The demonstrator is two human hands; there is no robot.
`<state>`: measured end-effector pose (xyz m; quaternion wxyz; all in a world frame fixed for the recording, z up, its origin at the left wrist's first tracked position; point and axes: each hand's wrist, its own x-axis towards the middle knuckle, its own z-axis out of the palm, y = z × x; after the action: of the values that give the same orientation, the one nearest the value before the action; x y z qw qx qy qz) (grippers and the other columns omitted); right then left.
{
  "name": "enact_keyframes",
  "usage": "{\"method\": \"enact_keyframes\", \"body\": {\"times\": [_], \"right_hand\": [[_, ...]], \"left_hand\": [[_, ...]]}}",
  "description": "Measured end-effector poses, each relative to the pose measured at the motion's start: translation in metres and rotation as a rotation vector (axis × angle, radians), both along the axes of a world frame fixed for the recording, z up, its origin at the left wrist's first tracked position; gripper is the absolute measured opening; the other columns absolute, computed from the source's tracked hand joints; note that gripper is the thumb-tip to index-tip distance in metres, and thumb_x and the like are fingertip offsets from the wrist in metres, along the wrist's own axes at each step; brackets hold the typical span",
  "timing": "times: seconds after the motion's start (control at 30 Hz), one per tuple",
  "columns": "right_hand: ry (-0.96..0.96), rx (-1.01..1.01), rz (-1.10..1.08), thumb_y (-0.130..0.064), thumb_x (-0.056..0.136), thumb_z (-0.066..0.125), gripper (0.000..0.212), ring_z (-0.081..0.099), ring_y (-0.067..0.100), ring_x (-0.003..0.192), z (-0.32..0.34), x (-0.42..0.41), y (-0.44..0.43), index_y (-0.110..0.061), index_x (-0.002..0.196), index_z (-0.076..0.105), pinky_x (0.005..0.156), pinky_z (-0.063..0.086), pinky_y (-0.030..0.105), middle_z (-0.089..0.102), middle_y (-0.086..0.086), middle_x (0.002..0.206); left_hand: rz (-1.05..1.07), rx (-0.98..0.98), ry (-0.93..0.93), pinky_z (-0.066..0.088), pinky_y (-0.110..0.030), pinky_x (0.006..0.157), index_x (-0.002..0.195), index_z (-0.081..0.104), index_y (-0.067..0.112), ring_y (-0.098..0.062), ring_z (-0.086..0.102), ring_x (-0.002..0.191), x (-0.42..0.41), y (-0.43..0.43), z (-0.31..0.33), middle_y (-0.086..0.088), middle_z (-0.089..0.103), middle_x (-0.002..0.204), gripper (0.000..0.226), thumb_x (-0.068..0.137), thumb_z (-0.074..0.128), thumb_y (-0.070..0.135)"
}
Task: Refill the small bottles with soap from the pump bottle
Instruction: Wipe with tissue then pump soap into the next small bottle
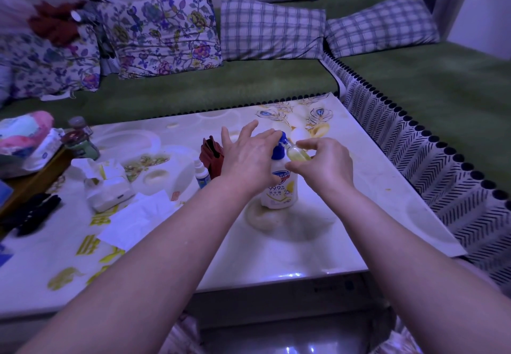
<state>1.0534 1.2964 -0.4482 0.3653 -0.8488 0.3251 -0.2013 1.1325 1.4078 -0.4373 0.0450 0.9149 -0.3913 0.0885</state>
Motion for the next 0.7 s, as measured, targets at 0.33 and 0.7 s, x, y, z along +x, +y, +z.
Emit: {"method": "enact_keyframes", "body": {"times": [0.33,0.7], "right_hand": [[0.002,-0.001,0.006,-0.031,0.066,0.080,0.047,0.062,0.016,0.104,-0.0012,0.0015,-0.0025,-0.030,0.112,0.069,0.093,0.047,0.033,0.067,-0.009,0.117],[0.005,-0.011,0.016,-0.030,0.066,0.081,0.047,0.064,0.017,0.099,0.0005,0.0006,-0.0048,-0.031,0.111,0.069,0.079,0.044,0.026,0.068,-0.007,0.116]], "left_hand": [[-0.008,-0.011,-0.003,0.006,-0.064,0.110,0.136,0.035,0.034,-0.019,0.013,0.144,0.0002,-0.0001,-0.0005,0.017,0.040,0.143,0.077,0.070,0.075,0.042],[-0.010,-0.004,-0.019,0.005,-0.064,0.110,0.135,0.036,0.034,-0.019,0.013,0.144,0.0013,-0.0020,-0.0008,0.017,0.042,0.141,0.076,0.070,0.075,0.040]]}}
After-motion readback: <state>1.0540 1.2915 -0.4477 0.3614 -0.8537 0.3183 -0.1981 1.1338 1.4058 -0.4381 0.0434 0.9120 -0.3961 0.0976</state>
